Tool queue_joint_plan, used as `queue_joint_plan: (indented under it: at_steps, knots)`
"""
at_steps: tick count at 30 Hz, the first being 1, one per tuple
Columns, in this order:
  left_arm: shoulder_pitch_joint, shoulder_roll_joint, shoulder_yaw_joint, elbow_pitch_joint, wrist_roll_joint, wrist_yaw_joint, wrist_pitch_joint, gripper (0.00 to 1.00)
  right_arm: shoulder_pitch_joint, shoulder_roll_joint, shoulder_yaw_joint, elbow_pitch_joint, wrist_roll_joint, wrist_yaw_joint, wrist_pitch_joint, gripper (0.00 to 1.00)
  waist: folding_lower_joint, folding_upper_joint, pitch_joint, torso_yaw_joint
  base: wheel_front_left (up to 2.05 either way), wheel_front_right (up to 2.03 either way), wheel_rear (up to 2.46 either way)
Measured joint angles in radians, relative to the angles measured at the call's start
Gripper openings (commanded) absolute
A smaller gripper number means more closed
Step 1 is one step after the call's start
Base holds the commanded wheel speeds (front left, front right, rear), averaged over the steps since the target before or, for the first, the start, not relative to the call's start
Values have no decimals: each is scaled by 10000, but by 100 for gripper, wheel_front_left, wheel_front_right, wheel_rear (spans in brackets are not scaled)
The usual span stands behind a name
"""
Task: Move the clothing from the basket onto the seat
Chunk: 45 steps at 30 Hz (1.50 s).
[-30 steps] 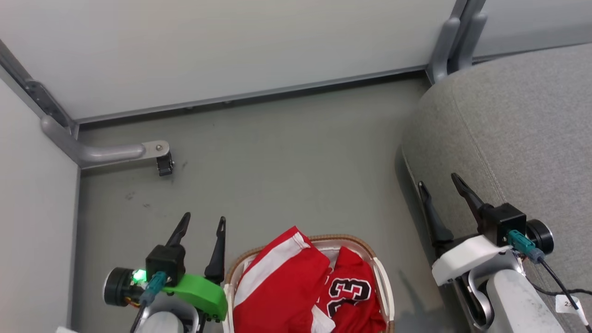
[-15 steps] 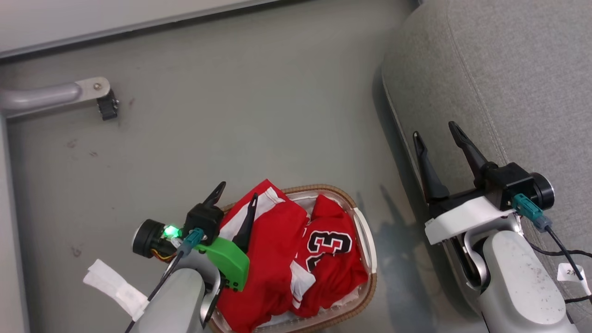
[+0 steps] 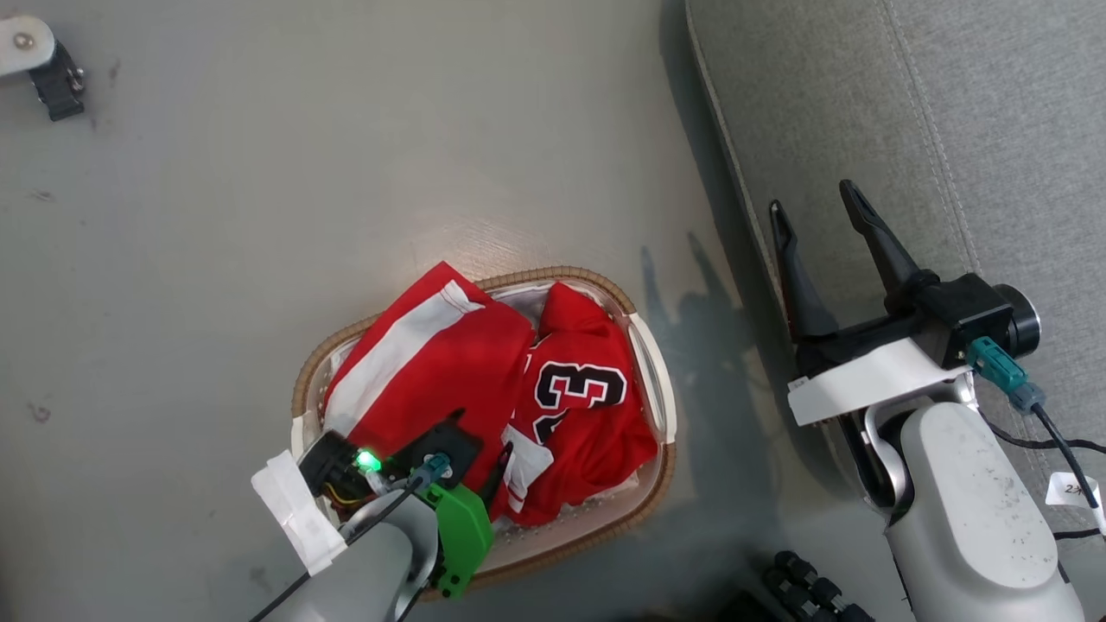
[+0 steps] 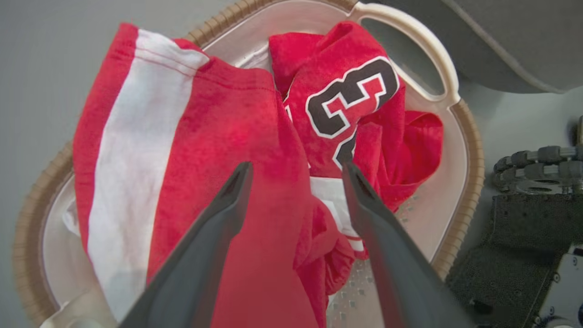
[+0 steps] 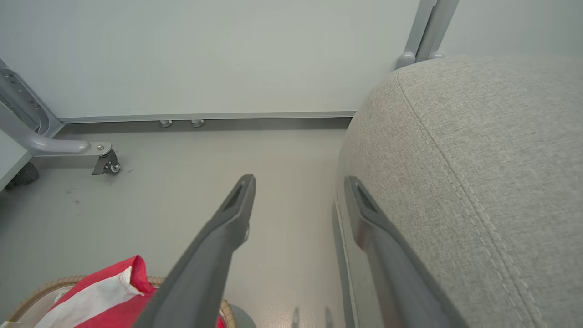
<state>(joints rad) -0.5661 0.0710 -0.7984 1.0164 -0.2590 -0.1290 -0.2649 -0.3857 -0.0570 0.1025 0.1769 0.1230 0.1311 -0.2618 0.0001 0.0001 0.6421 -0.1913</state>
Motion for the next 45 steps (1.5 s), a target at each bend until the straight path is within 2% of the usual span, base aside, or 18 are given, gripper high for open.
queue_joint_plan:
  at_steps: [7, 16, 25, 26, 27, 28, 39, 45]
  knots:
    - [-805, -140, -1030, 1599, -282, 0, 29, 100, -166, 36, 142, -79, -2, 0, 0, 100, 0, 0, 700, -112, 0, 0, 0]
    - [-1519, -167, -1461, 2451, -316, 6, 182, 100, -195, 48, 59, -157, 4, 0, 0, 100, -1, 0, 1426, -268, 0, 0, 0]
    - [-1951, -148, -1551, 2652, -268, 593, 389, 100, -357, 59, 104, -305, 104, 0, 0, 100, -1, 0, 1852, -353, 0, 0, 0]
    - [-1966, -148, -1538, 2663, -305, 619, 380, 76, -358, 61, 111, -313, 123, 0, 0, 100, 0, 0, 1874, -364, 0, 0, 0]
    - [-1976, -148, -1540, 2675, -316, 621, 387, 33, -359, 61, 117, -313, 134, 0, 0, 100, -1, 0, 1888, -373, 0, 0, 0]
    - [-1980, -148, -1540, 2685, -324, 619, 395, 0, -361, 61, 127, -311, 159, 0, 0, 100, -1, 0, 1889, -378, 0, 0, 0]
    - [-1492, -52, -1045, 2447, -1028, 443, 69, 0, -384, 69, 221, -21, 324, 0, 0, 100, -1, 0, 1184, -401, 0, 0, 0]
    - [-709, 265, -564, 861, -1114, 587, 25, 0, -249, 69, 270, 347, 370, 0, 0, 100, -1, 0, 298, -363, 0, 0, 0]
